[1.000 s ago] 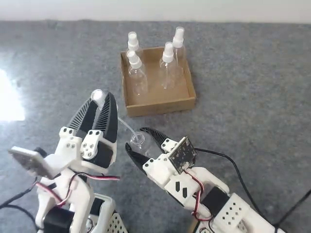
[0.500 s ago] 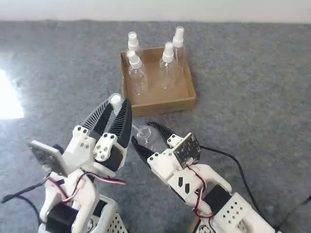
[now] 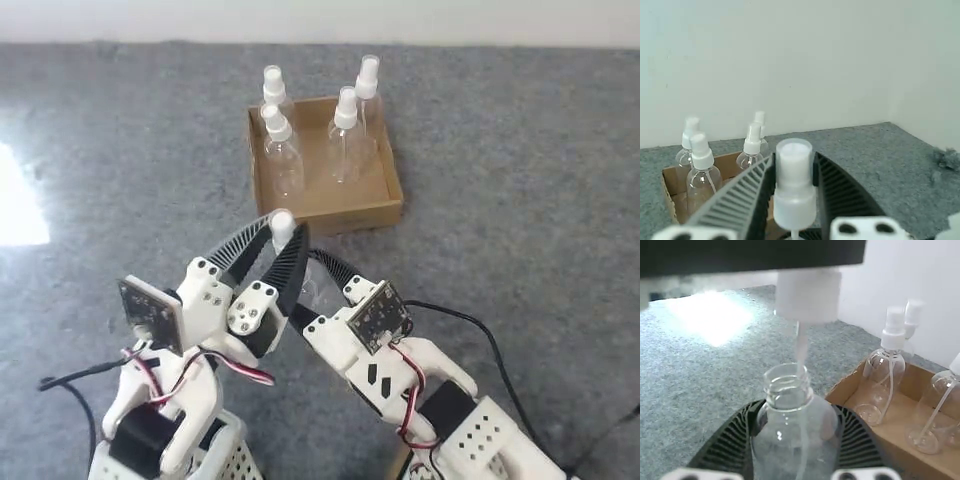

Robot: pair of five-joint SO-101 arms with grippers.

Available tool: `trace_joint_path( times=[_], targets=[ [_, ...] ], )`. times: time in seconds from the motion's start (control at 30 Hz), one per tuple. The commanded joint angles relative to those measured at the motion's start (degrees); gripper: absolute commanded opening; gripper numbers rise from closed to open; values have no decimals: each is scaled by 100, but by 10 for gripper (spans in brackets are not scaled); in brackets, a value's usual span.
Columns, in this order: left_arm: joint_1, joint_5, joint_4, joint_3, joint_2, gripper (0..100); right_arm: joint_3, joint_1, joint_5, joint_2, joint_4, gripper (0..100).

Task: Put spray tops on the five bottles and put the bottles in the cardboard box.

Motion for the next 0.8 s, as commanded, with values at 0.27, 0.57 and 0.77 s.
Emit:
trace_joint_path(
  times=[0.27, 0.57, 0.77],
  targets=[
    [26, -404, 536, -75, -18, 193, -185, 101, 97, -154, -110, 33],
    [-18, -396, 914, -505, -26, 201, -176, 119, 79, -154, -92, 33],
    [-264, -387, 949, -716, -35, 201, -132, 593, 70, -154, -136, 33]
  ],
)
